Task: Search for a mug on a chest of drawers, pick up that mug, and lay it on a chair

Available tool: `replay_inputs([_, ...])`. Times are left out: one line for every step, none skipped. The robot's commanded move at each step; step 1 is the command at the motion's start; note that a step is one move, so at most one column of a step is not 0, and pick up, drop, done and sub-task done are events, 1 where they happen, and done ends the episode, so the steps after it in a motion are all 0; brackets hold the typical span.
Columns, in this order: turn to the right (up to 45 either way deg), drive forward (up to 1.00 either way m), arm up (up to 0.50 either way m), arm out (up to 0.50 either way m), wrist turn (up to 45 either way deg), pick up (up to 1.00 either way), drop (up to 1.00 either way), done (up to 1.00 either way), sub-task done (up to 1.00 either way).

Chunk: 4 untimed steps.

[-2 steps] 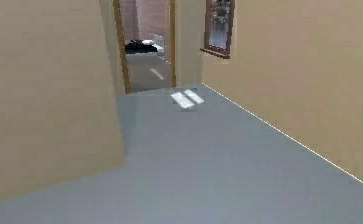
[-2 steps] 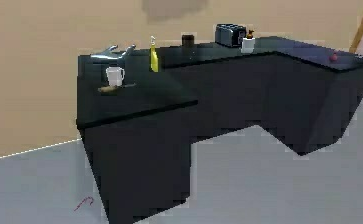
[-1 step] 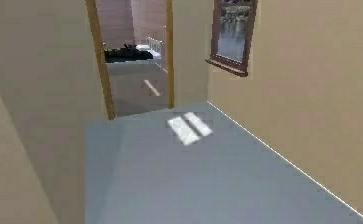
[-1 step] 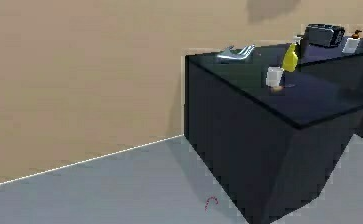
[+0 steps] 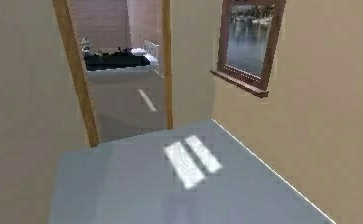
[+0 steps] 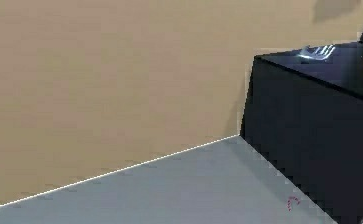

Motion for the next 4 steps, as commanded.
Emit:
replay_inputs([-6.0, 0.0, 0.0, 0.0, 0.0, 0.0, 0.0, 0.0, 0.0])
replay_inputs([0.0, 1.0, 0.0, 0.0, 0.0, 0.0, 0.0, 0.0, 0.0])
replay_inputs([-3.0, 0.0, 0.0, 0.0, 0.0, 0.0, 0.0, 0.0, 0.0])
replay_inputs([0.0, 0.9, 0.0, 0.0, 0.0, 0.0, 0.0, 0.0, 0.0])
